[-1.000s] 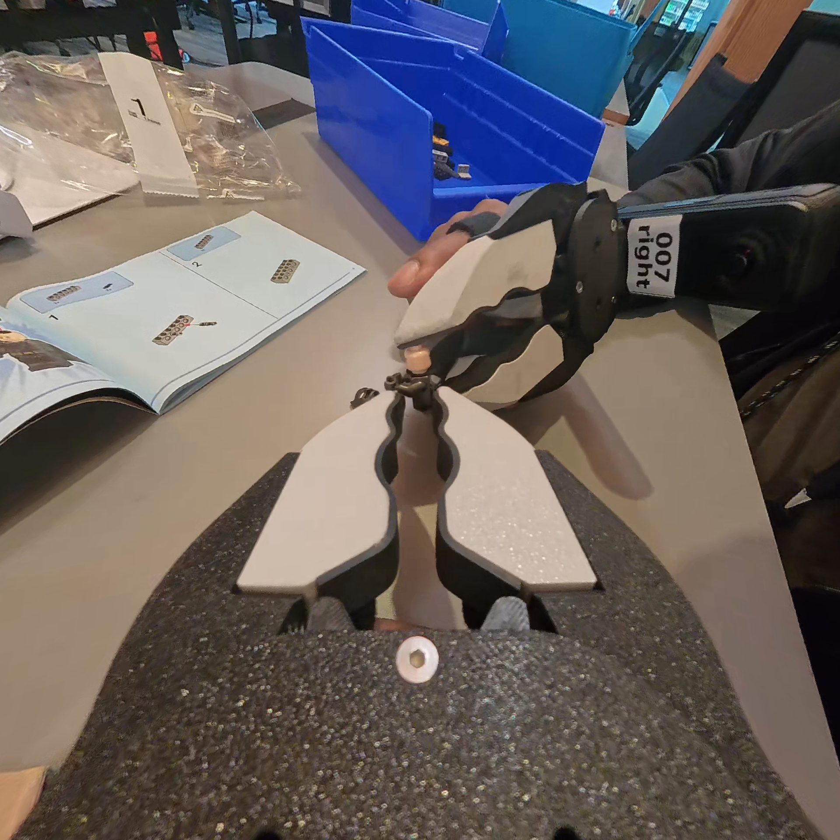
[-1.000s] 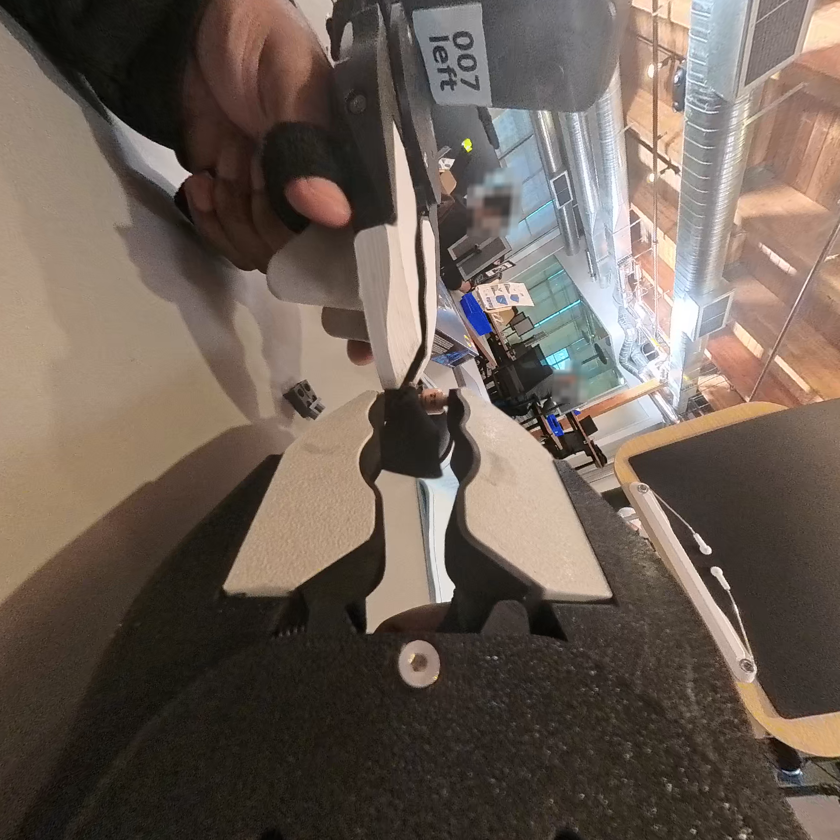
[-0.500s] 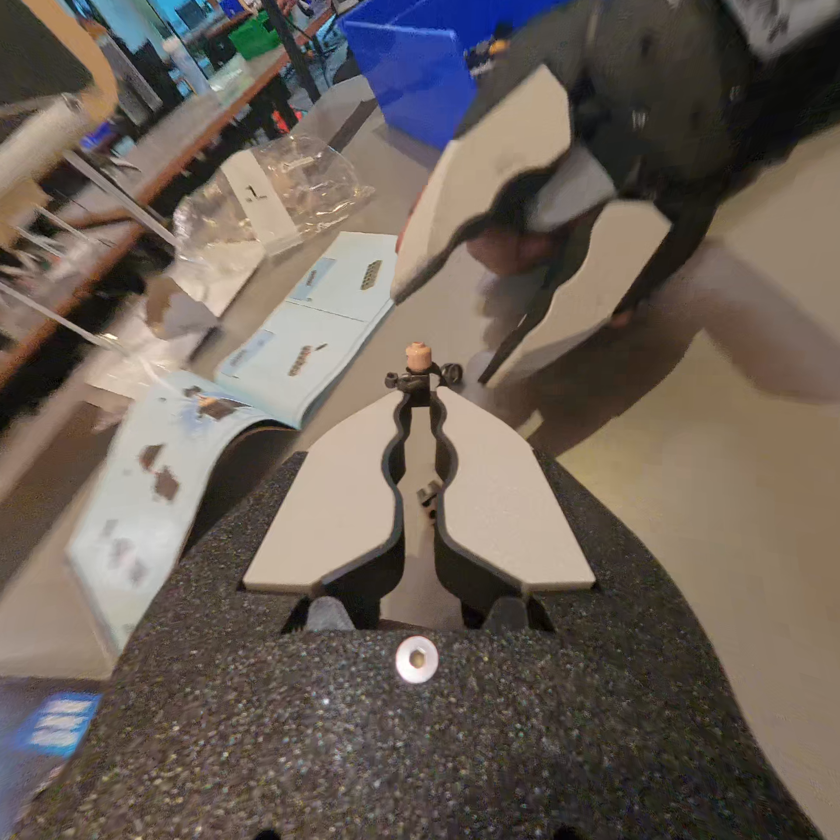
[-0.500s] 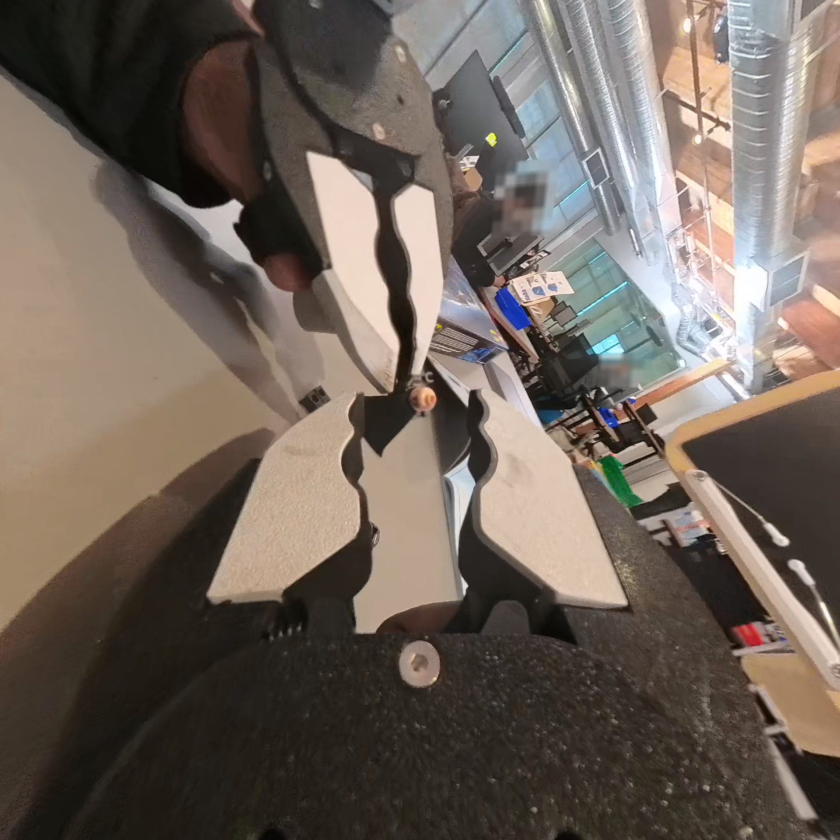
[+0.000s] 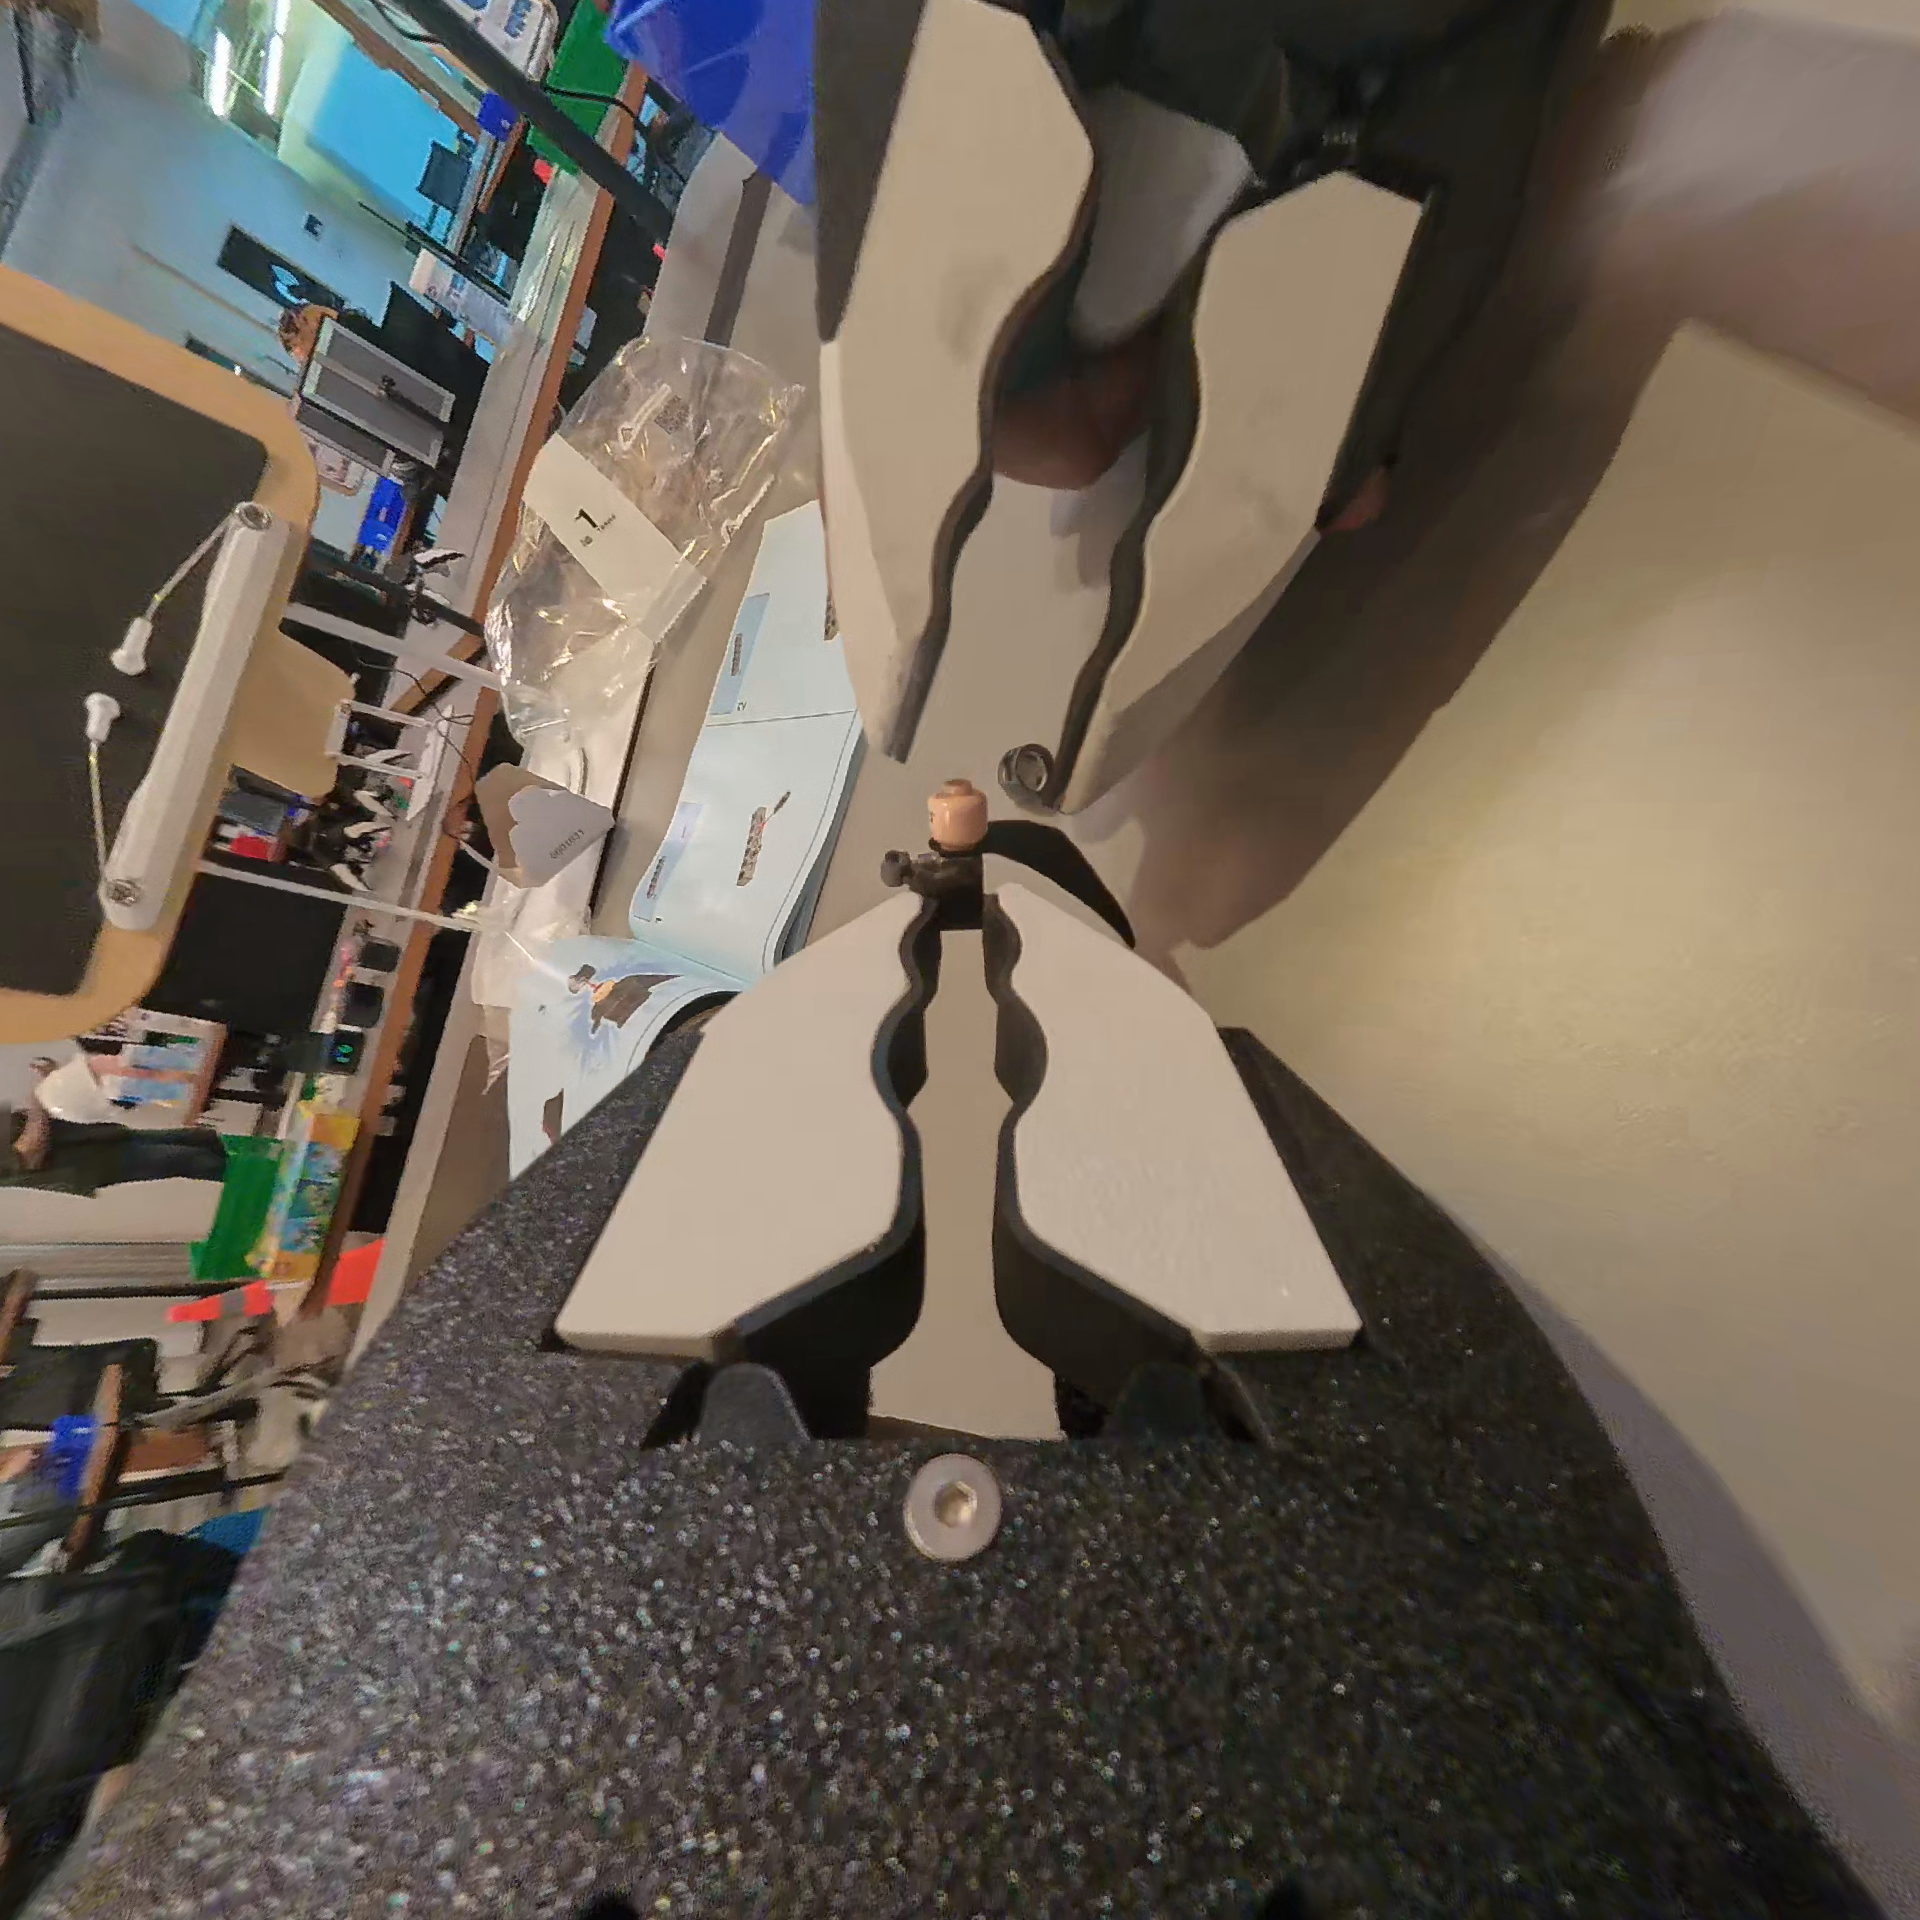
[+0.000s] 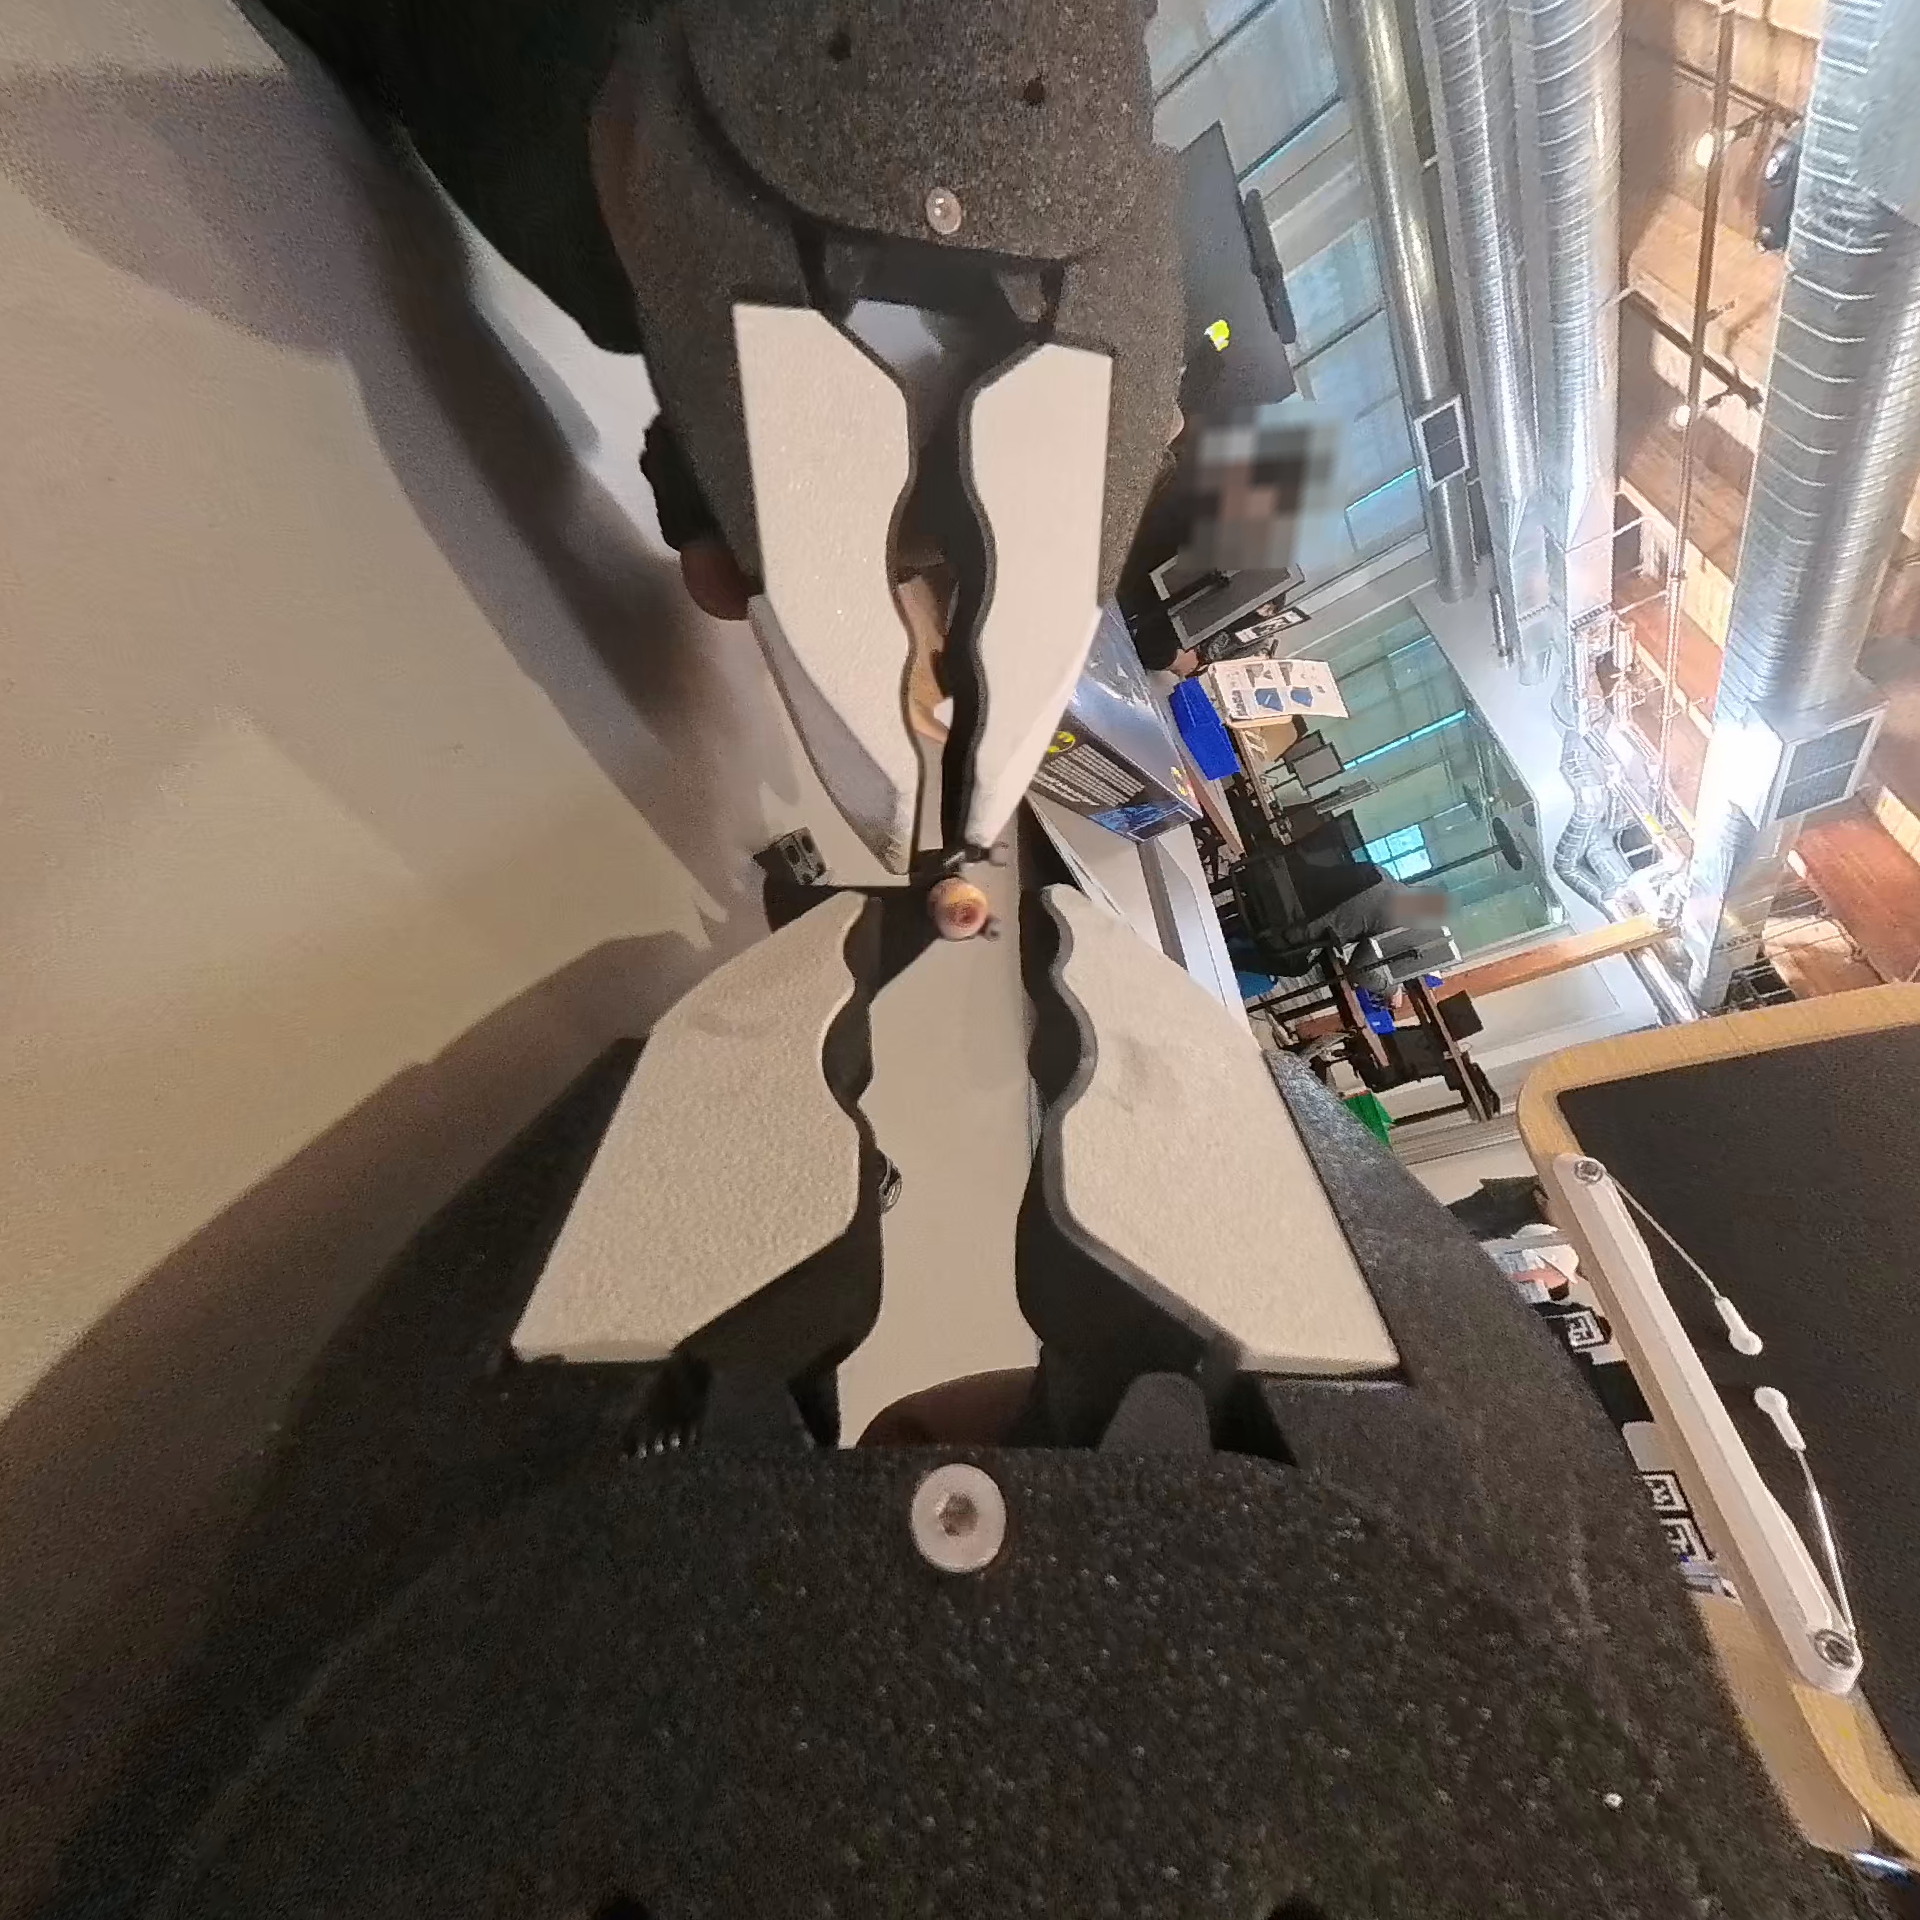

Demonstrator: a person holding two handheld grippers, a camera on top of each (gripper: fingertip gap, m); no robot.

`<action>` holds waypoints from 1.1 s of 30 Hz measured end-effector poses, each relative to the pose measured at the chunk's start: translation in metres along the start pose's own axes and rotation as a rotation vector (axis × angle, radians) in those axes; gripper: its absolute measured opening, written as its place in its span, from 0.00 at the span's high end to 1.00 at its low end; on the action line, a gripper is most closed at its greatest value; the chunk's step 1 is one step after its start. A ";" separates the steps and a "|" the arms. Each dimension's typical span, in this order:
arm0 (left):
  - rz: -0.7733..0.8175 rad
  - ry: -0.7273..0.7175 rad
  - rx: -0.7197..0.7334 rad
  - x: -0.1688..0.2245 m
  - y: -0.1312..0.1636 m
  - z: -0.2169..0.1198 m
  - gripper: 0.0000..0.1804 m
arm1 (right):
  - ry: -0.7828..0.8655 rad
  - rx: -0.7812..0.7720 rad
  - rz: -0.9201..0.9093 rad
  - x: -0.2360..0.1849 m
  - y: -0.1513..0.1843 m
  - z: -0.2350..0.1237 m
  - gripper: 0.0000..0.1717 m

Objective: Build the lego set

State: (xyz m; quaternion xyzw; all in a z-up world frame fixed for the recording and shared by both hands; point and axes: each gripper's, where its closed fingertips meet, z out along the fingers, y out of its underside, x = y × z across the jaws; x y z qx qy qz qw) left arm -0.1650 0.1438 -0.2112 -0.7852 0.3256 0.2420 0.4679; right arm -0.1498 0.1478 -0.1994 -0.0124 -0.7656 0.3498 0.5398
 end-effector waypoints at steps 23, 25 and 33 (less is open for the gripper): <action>-0.009 0.056 -0.034 0.010 0.006 0.002 0.92 | -0.040 -0.065 -0.068 -0.010 0.011 0.005 0.94; -0.115 0.083 -0.065 0.004 0.016 -0.001 0.87 | -0.018 -0.068 -0.077 -0.006 0.013 0.004 0.94; -0.505 0.291 -0.197 0.016 0.043 -0.008 0.82 | 0.022 -0.084 -0.121 -0.001 0.020 0.004 0.94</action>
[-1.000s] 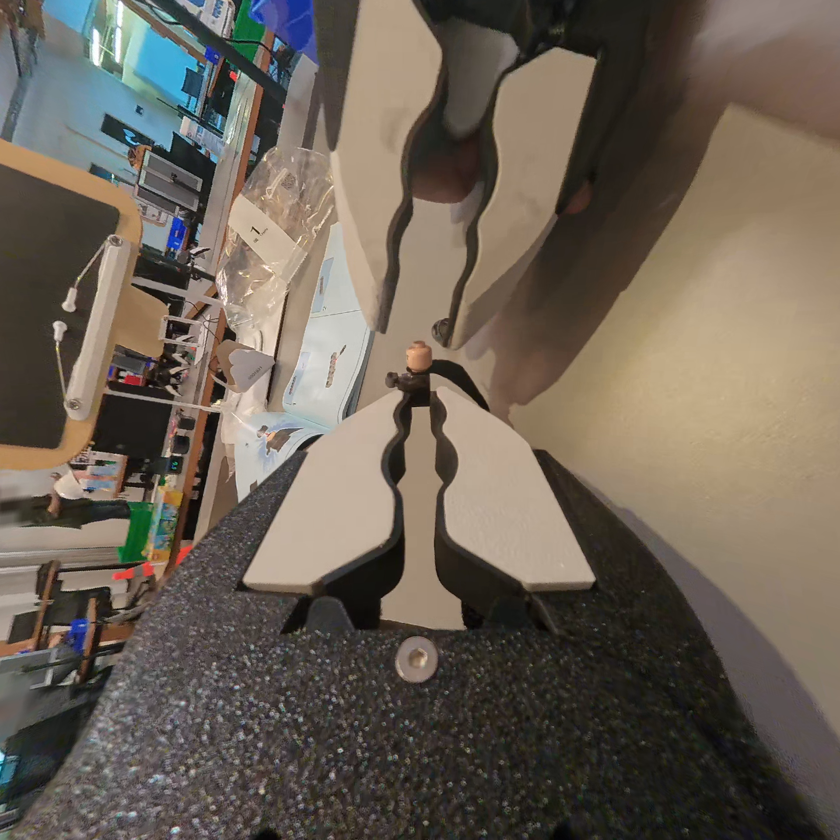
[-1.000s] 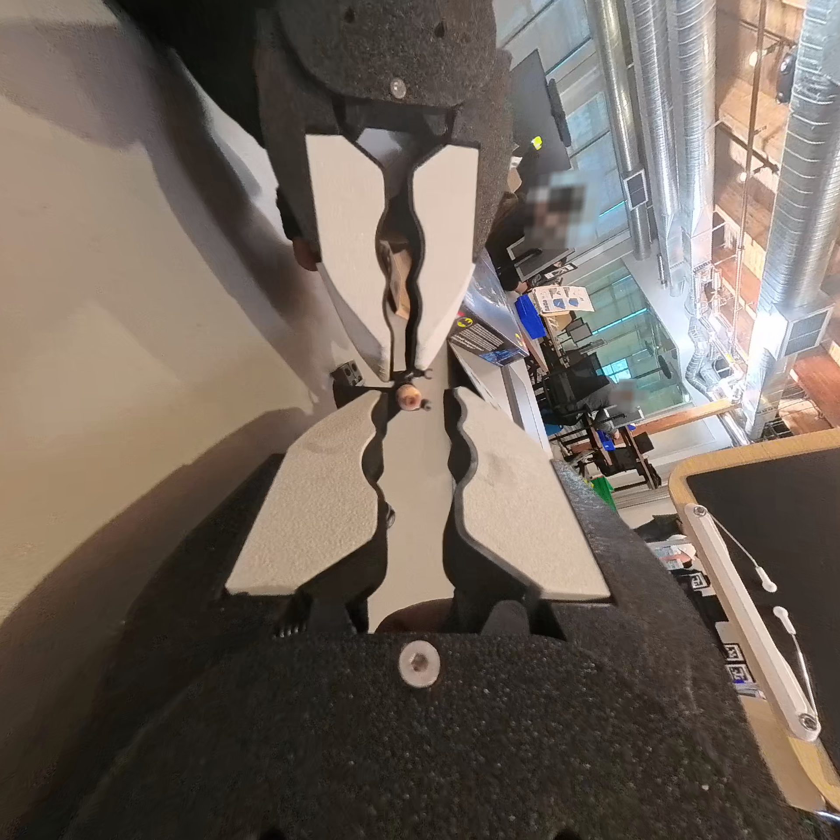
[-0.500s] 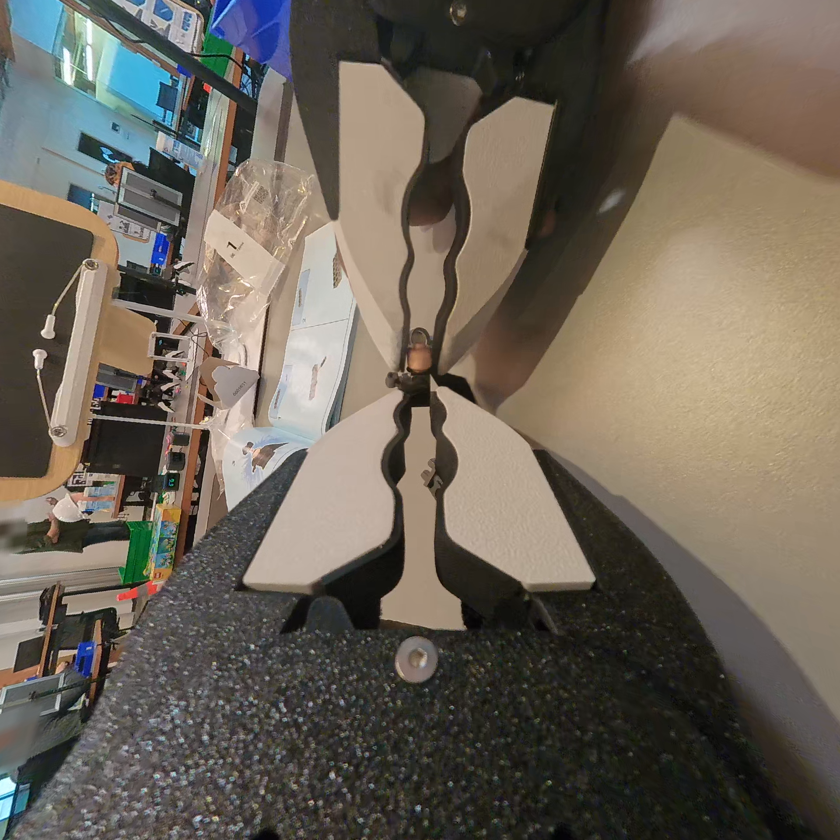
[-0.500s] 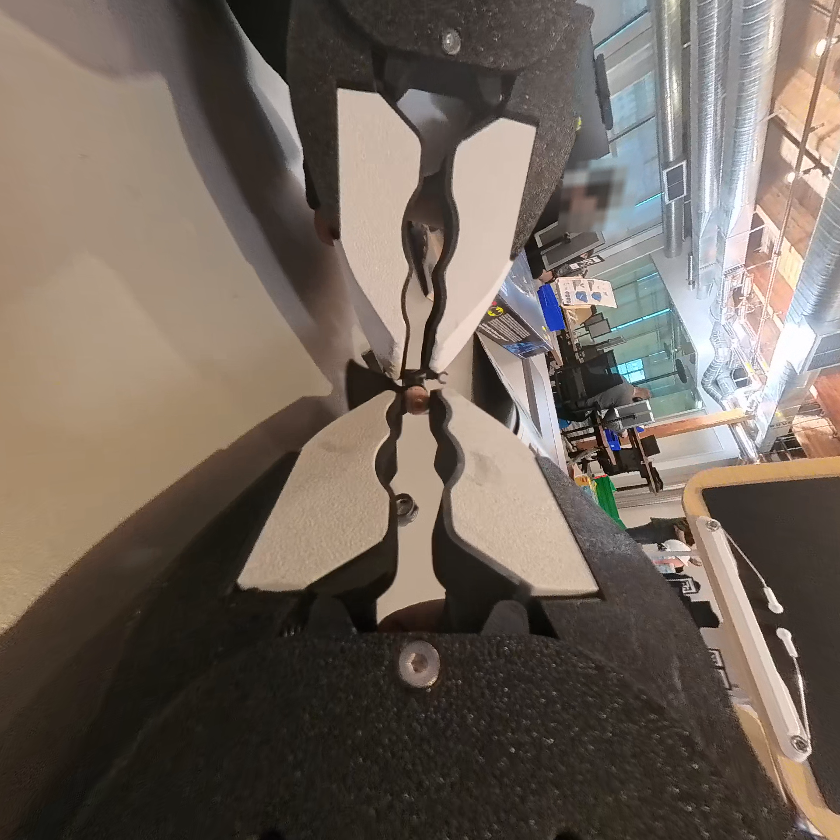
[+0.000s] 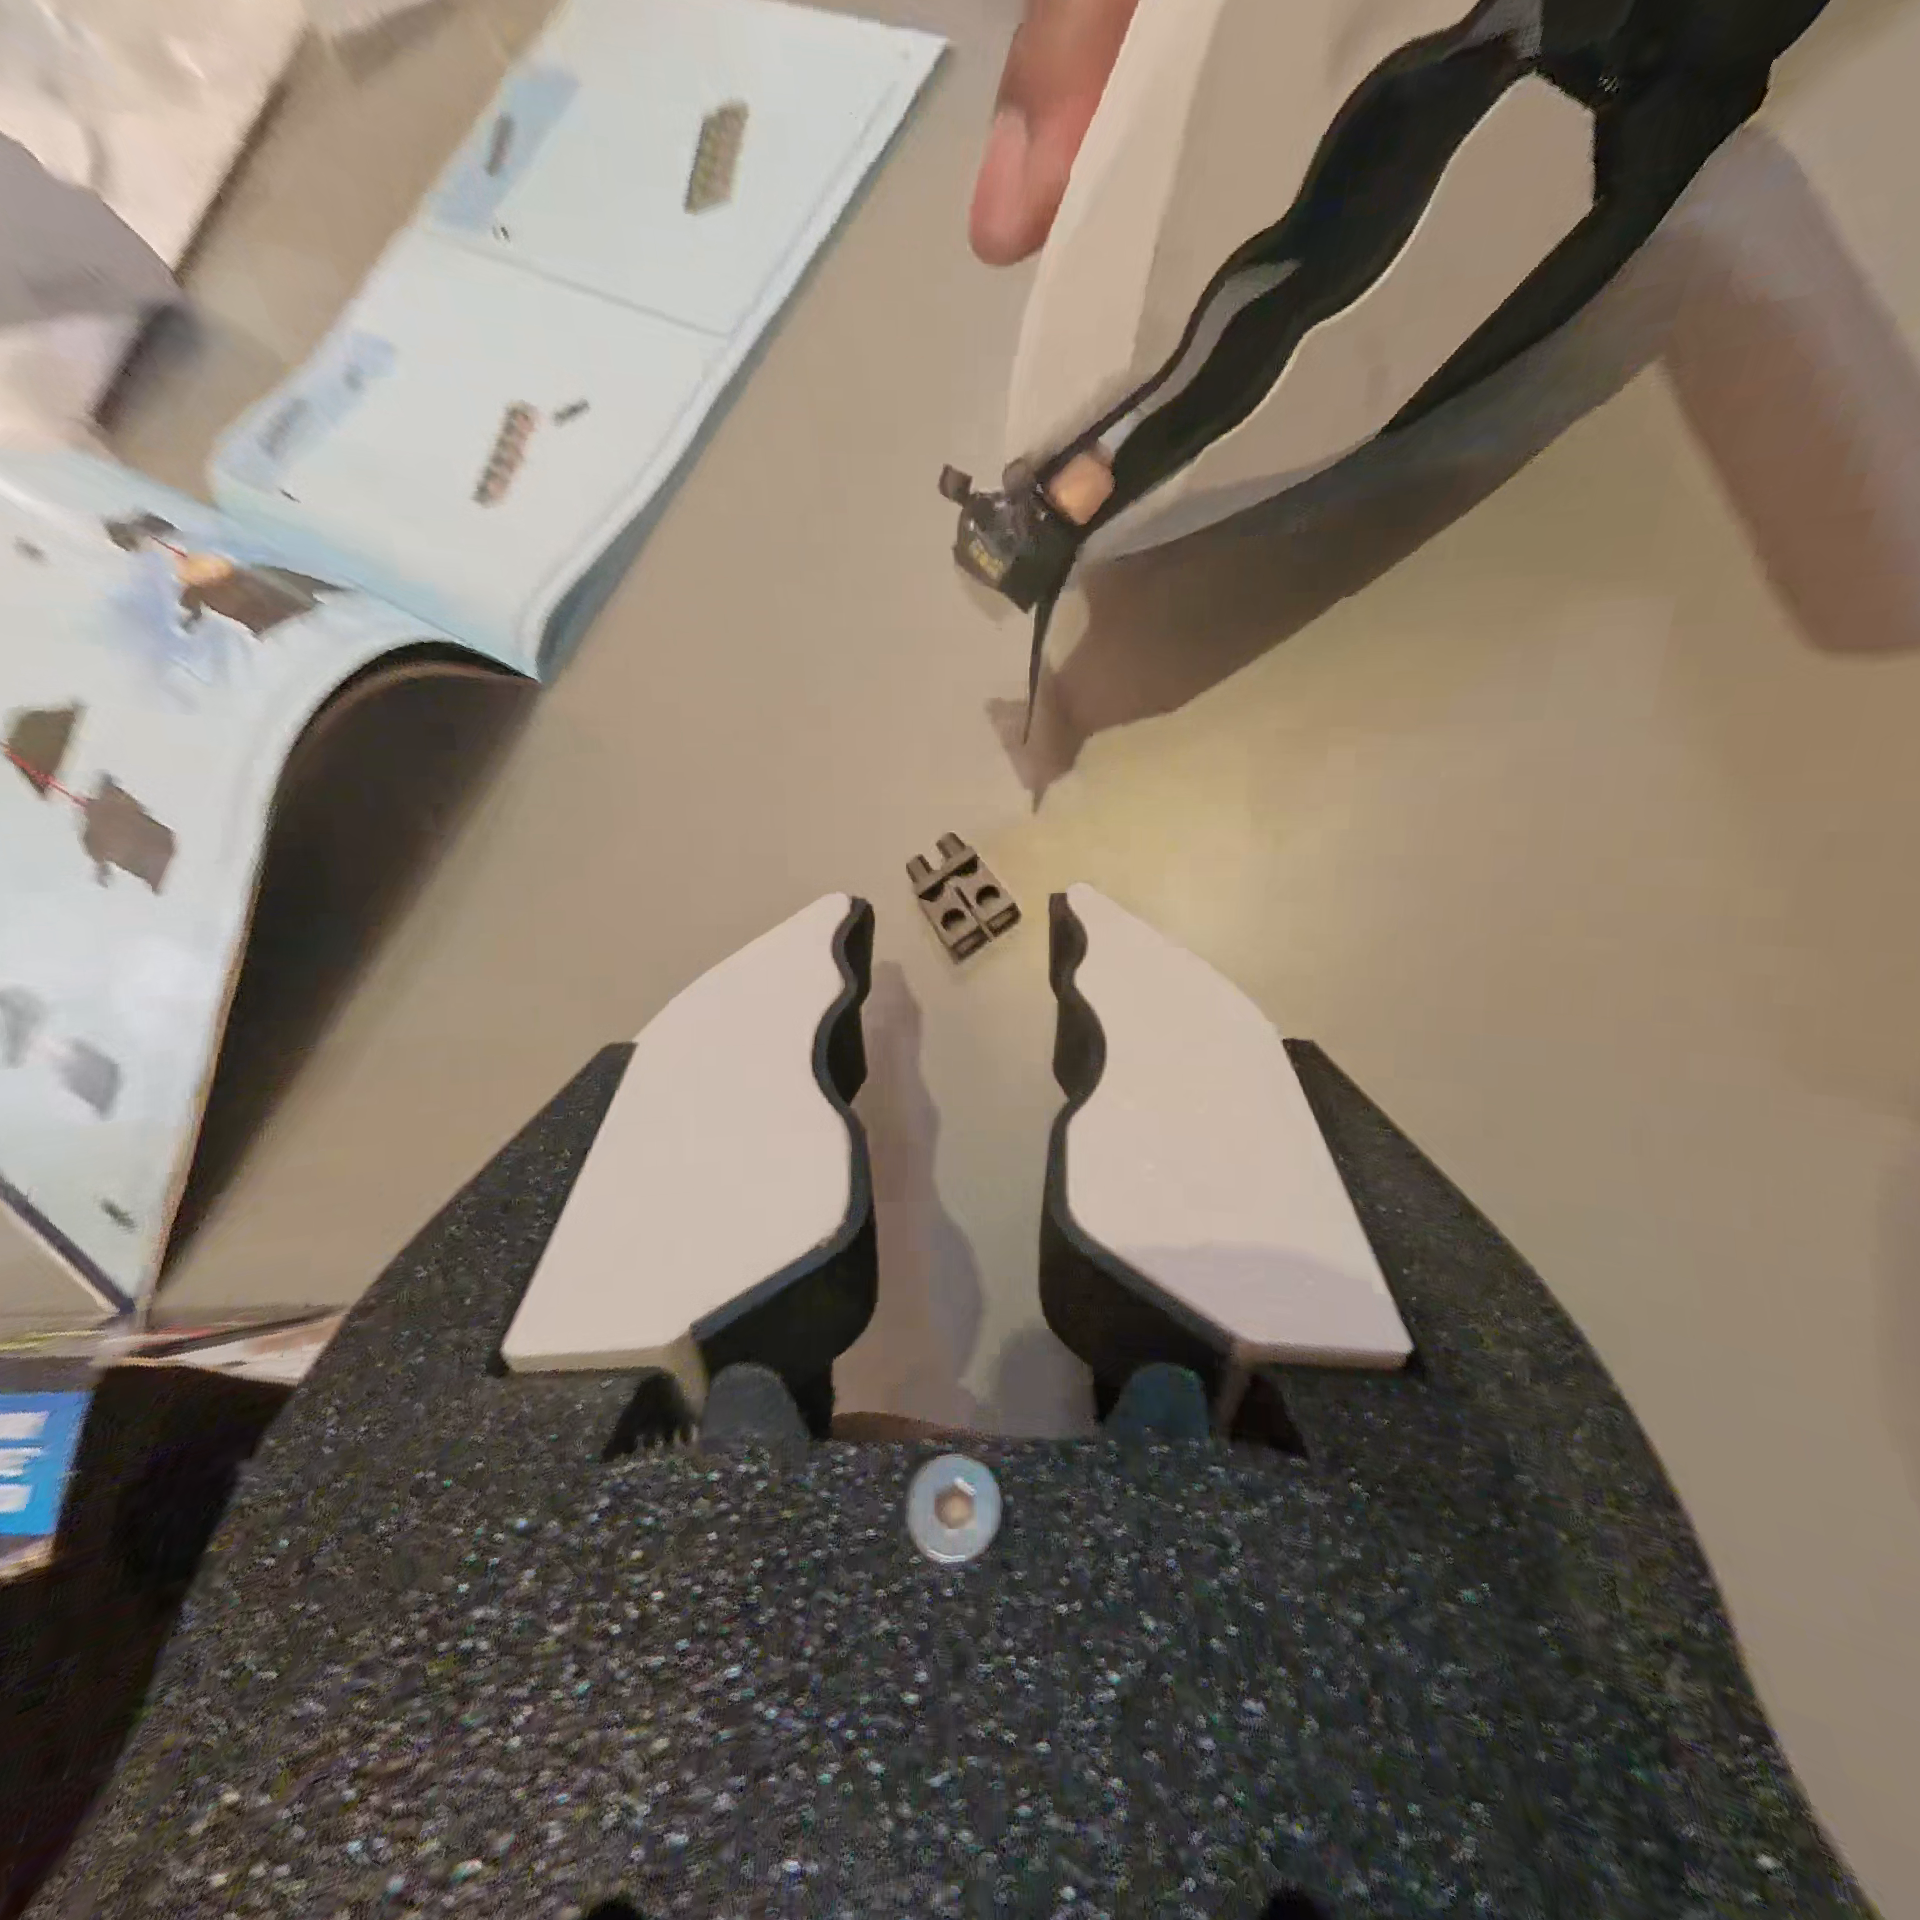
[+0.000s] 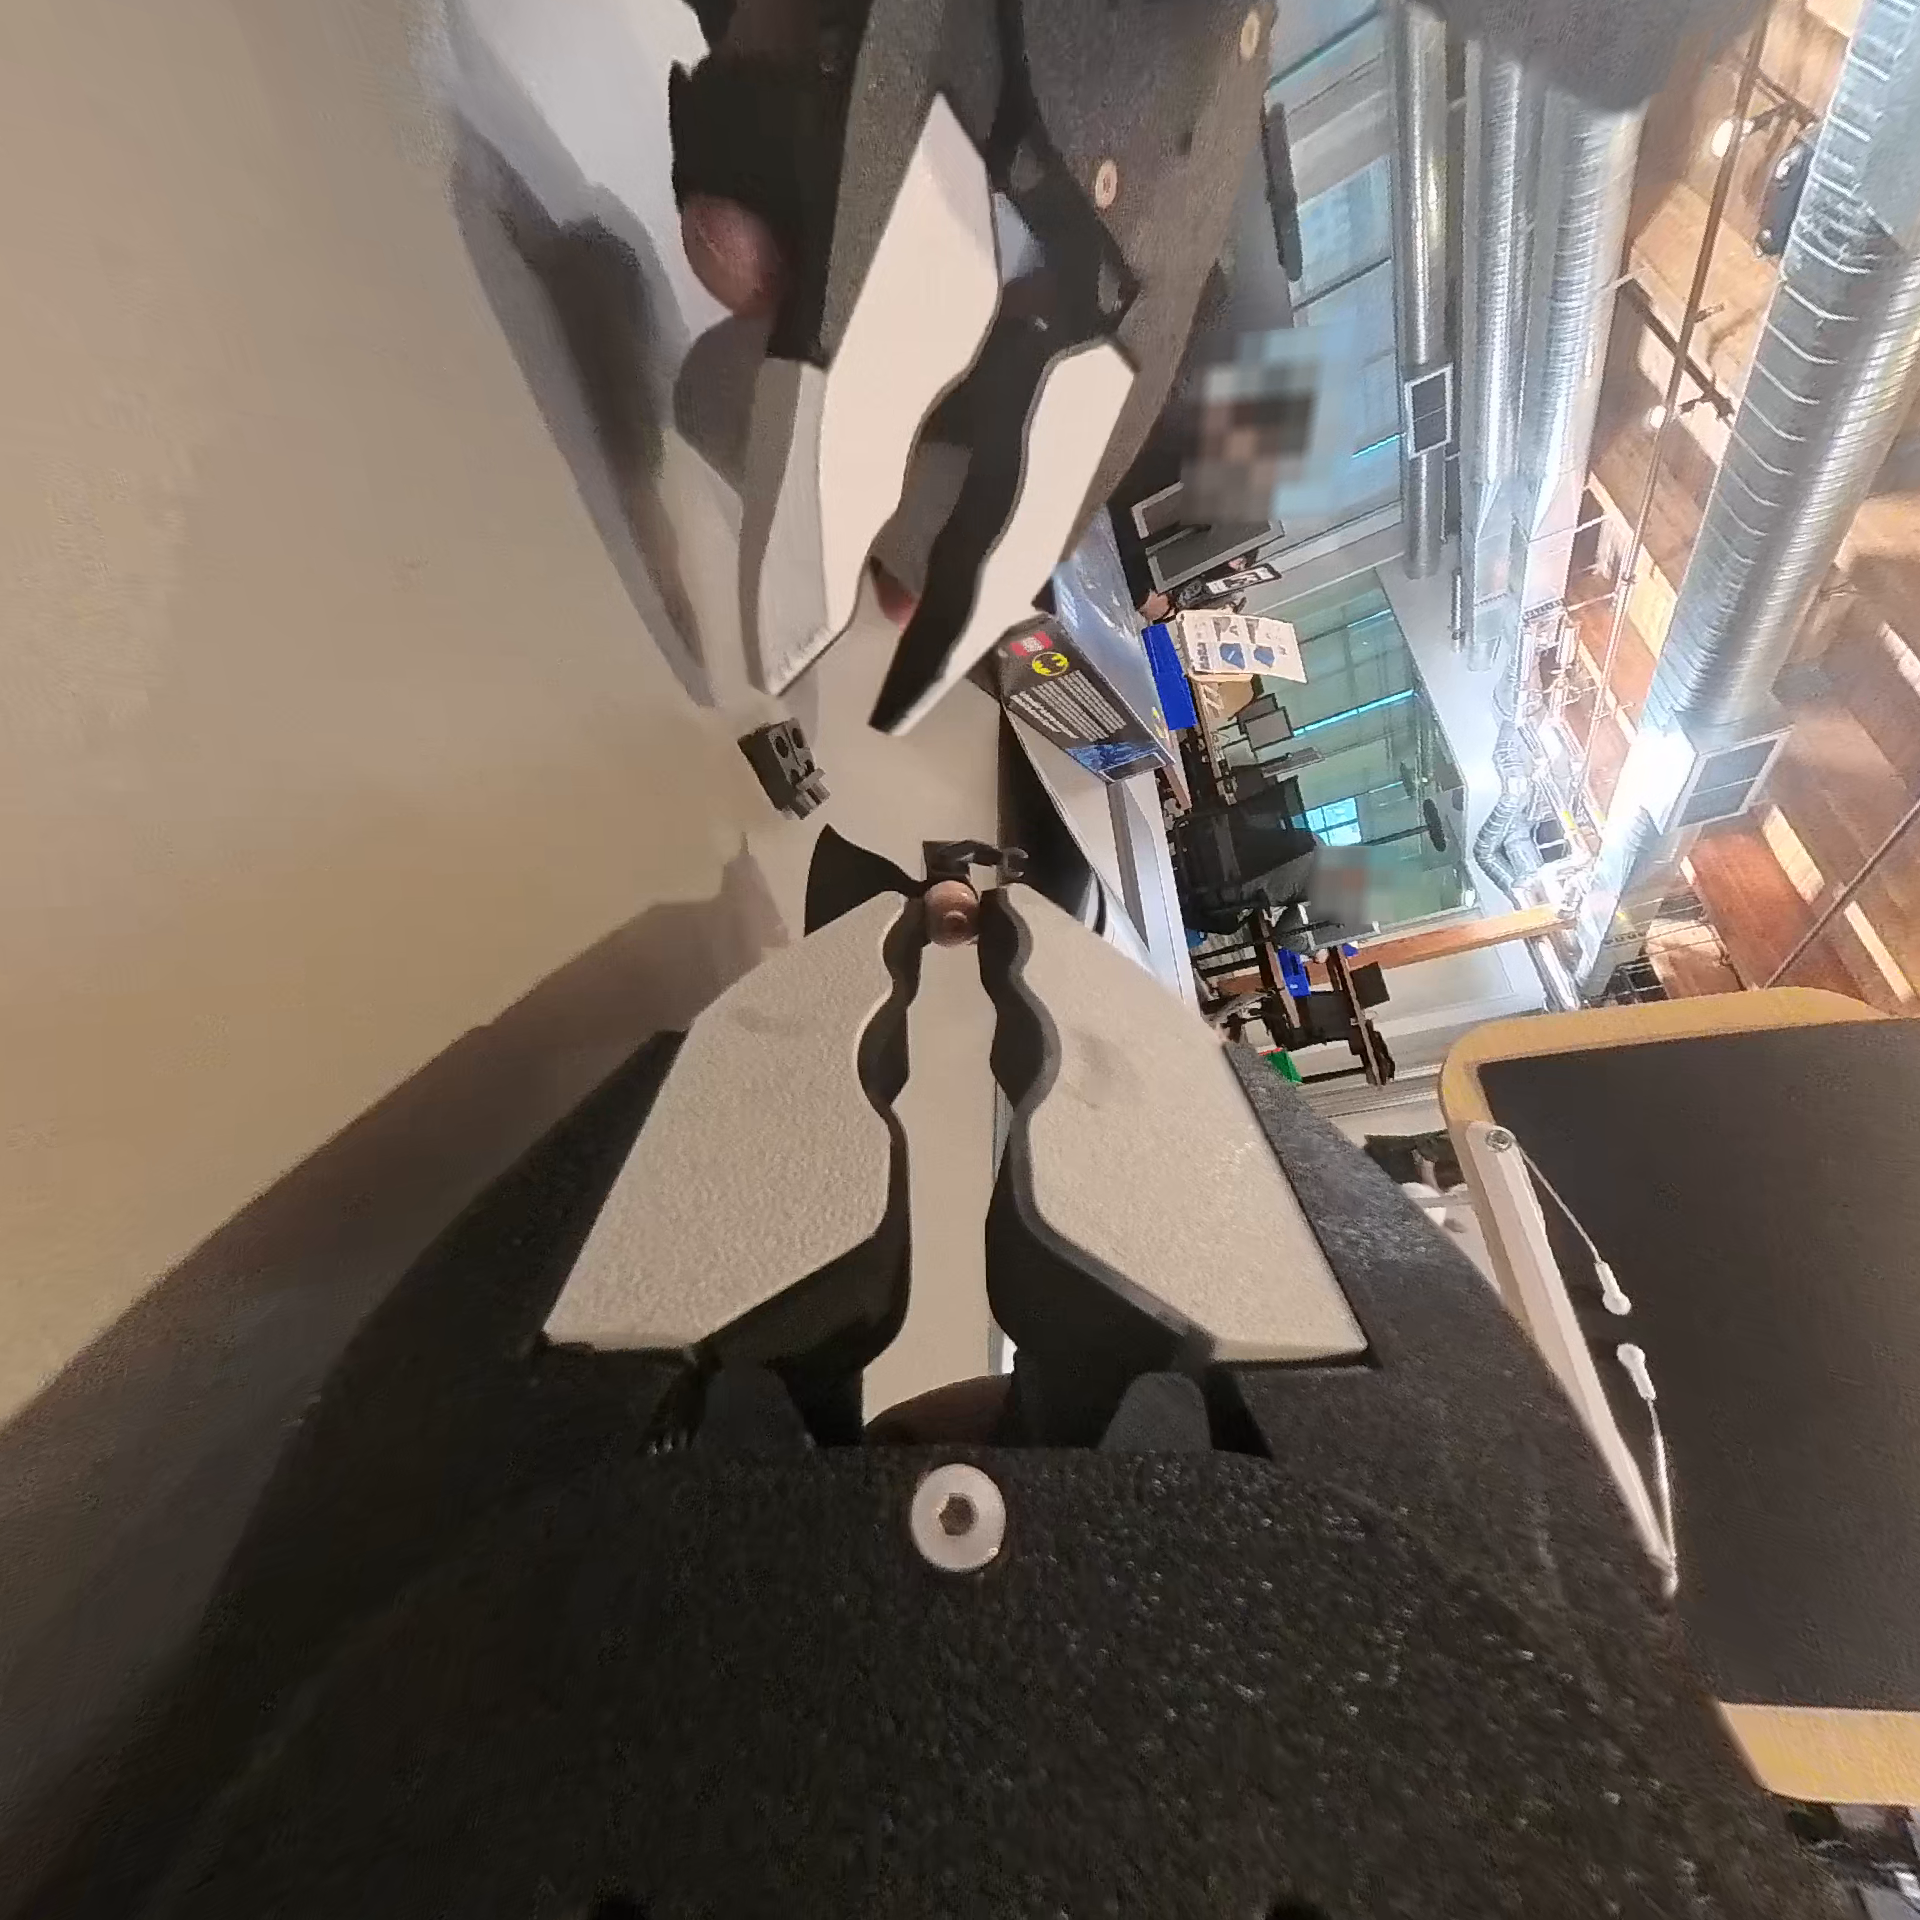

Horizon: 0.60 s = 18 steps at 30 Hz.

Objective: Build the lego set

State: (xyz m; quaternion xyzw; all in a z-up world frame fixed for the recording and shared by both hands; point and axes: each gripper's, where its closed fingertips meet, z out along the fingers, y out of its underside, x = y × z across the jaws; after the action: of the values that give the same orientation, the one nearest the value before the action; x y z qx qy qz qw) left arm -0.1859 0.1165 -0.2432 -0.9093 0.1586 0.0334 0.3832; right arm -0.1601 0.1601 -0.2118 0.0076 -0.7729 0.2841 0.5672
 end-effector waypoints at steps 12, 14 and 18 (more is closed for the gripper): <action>-0.009 -0.036 -0.054 0.003 0.003 0.018 0.91 | 0.010 0.026 -0.041 -0.001 -0.003 0.001 0.94; 0.003 -0.035 -0.043 0.003 0.002 0.018 0.91 | 0.008 0.039 -0.052 -0.002 -0.005 0.000 0.94; 0.013 0.034 0.024 0.009 -0.004 0.013 0.91 | -0.025 0.096 -0.072 -0.007 -0.011 -0.005 0.94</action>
State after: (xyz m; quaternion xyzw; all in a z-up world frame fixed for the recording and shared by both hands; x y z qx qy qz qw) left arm -0.1754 0.1262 -0.2518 -0.9041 0.1712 0.0184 0.3910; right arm -0.1495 0.1513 -0.2126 0.0659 -0.7647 0.3001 0.5664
